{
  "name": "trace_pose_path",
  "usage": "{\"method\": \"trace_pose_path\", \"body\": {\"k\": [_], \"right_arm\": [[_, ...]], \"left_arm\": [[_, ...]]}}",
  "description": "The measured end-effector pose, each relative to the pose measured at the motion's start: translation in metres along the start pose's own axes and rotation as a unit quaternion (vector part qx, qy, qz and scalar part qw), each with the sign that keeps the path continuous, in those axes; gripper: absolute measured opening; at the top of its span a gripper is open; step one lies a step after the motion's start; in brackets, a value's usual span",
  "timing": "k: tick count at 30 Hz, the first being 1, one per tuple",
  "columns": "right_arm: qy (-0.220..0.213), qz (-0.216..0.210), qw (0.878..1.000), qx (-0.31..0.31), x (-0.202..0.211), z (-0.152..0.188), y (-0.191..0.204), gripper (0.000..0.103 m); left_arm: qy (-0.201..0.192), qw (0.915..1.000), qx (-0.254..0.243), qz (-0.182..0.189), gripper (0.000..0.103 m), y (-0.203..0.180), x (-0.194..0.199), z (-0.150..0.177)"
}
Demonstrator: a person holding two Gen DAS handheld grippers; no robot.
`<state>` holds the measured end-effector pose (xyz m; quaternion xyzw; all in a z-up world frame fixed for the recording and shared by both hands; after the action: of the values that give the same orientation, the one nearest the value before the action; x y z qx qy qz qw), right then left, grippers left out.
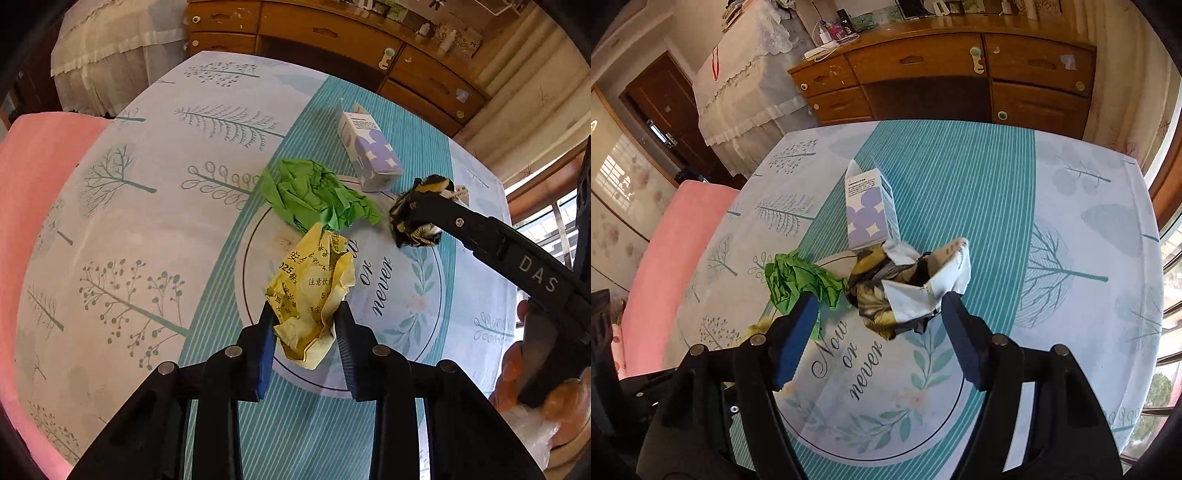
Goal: Collect trash
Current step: 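Grasp the yellow crumpled paper with the left tool while the right tool grasps the wrapper, then carry the yellow paper and wrapper down over the bin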
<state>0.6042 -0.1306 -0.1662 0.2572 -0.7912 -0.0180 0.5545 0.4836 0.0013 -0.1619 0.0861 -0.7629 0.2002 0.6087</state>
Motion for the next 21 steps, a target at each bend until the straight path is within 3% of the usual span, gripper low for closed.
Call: {"method": "trace_pose_path", "body": {"k": [9,11,12,21], "right_arm": [[0.015,0.037,0.999,-0.035,-0.020,-0.003,-0.024,0.069],[0.016,0.028,0.999,-0.043,-0.023,0.000,-0.029,0.063],[0.015,0.027,0.999,-0.045,-0.023,0.001,-0.031,0.050],[0.010,0.017,0.998,-0.055,0.004,0.030,-0.031,0.045]], "left_arm": [[-0.015,0.9995,0.028,-0.001,0.030,0.032,0.021,-0.010],[-0.015,0.9995,0.029,-0.001,0.030,0.035,0.023,-0.009],[-0.015,0.9995,0.029,-0.001,0.030,0.035,0.023,-0.009],[-0.022,0.9997,0.000,0.004,0.030,0.029,0.037,0.001]]}}
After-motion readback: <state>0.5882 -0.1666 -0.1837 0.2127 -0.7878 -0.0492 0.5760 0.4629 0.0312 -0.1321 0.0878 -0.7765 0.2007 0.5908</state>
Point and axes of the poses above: each gripper's, at about its wrist camera, not at the fingertips, and x roughly against the way its jaws point, y to its left, z to its underside, the point moved 5 cm from there along -x, roughly the way its jaws point, and after that the axes turned 6 degrees about y, right-handed, at the moved point
